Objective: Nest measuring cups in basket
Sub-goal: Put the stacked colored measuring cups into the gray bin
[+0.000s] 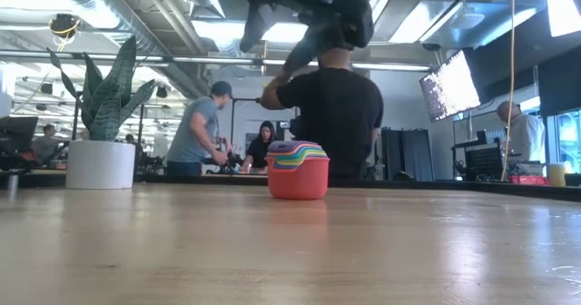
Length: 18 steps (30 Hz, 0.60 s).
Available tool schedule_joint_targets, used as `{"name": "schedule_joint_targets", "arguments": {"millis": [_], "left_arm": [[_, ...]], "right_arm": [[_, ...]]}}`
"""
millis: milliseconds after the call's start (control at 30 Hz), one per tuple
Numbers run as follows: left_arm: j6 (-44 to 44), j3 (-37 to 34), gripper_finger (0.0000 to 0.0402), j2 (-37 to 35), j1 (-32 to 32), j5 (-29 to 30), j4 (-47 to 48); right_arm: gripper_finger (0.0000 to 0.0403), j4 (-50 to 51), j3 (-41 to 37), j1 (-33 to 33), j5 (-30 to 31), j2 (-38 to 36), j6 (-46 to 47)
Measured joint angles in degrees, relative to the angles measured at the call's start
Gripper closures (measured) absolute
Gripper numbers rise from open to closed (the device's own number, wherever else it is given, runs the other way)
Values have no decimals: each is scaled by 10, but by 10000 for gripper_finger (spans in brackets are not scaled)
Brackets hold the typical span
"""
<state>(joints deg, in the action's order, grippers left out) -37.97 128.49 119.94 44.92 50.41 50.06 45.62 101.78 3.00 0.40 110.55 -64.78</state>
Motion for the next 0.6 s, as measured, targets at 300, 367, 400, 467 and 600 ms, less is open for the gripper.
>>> {"name": "schedule_joint_targets", "arguments": {"millis": [300,367,400,467,600], "left_arm": [[86,0,325,0,0,-4,5],[114,0,325,0,4,-11,5],[130,0,325,0,8,-19,5],[160,0,325,0,21,-29,6],[206,0,325,0,63,-17,9]], "right_arm": [[45,16,0,-1,10,0,46],[45,19,0,-1,16,2,61],[45,24,0,-1,23,3,67],[45,29,0,-2,37,10,77],[45,36,0,-2,64,24,92]]}}
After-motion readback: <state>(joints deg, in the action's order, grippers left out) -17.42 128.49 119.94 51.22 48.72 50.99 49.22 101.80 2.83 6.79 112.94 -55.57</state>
